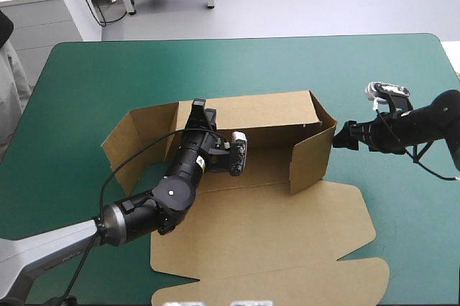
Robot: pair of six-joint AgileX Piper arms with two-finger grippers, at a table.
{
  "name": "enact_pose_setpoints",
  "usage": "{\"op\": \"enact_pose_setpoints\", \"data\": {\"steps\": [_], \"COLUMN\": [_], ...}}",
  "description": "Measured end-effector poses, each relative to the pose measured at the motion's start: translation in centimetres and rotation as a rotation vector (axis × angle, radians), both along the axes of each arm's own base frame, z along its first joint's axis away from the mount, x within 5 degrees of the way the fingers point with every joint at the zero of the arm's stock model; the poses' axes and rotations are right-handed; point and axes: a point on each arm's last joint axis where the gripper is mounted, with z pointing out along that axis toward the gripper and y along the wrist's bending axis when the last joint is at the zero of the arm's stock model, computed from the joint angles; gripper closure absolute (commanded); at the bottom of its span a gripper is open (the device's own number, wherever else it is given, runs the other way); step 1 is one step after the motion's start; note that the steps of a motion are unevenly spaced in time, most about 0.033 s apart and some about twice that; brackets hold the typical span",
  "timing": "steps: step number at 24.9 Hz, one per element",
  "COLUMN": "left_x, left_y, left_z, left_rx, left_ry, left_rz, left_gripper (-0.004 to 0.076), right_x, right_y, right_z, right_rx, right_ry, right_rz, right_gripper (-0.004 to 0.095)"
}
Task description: Fold the box
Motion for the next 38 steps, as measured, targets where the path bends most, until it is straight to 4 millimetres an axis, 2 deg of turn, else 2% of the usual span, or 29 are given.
{"op": "enact_pose_setpoints", "data": {"steps": [8,15,20,27,29,34,38], "left_x": [0.0,0.0,0.0,0.0,0.0,0.0,0.0], "left_y": [0.0,0.0,0.0,0.0,0.0,0.0,0.0], "left_z": [0.0,0.0,0.0,0.0,0.0,0.0,0.0], "left_rx": [0.000,0.000,0.000,-0.001,-0.001,-0.001,-0.001], "left_ry": [0.000,0.000,0.000,0.001,0.001,0.001,0.001], "left_rz": [0.000,0.000,-0.001,-0.003,-0.003,-0.003,-0.003], "left_gripper": [0.0732,0.0732,0.0732,0.0732,0.0732,0.0732,0.0732], "right_x": [-0.9,-0.9,-0.8,-0.6,-1.3,-3.5,-4.3], "right_y": [0.9,1.6,3.8,6.3,6.9,7.9,8.6], "right_z": [-1.9,-1.8,-1.8,-1.8,-1.6,-2.8,-3.8], "right_rx": [0.049,0.062,0.037,-0.017,-0.049,-0.106,-0.138], "right_ry": [-0.089,-0.155,-0.187,-0.265,-0.330,-0.416,-0.456], "right_rz": [0.108,0.207,0.295,0.330,0.301,0.251,0.231], "right_gripper": [0.0052,0.0052,0.0054,0.0054,0.0066,0.0105,0.0130]}}
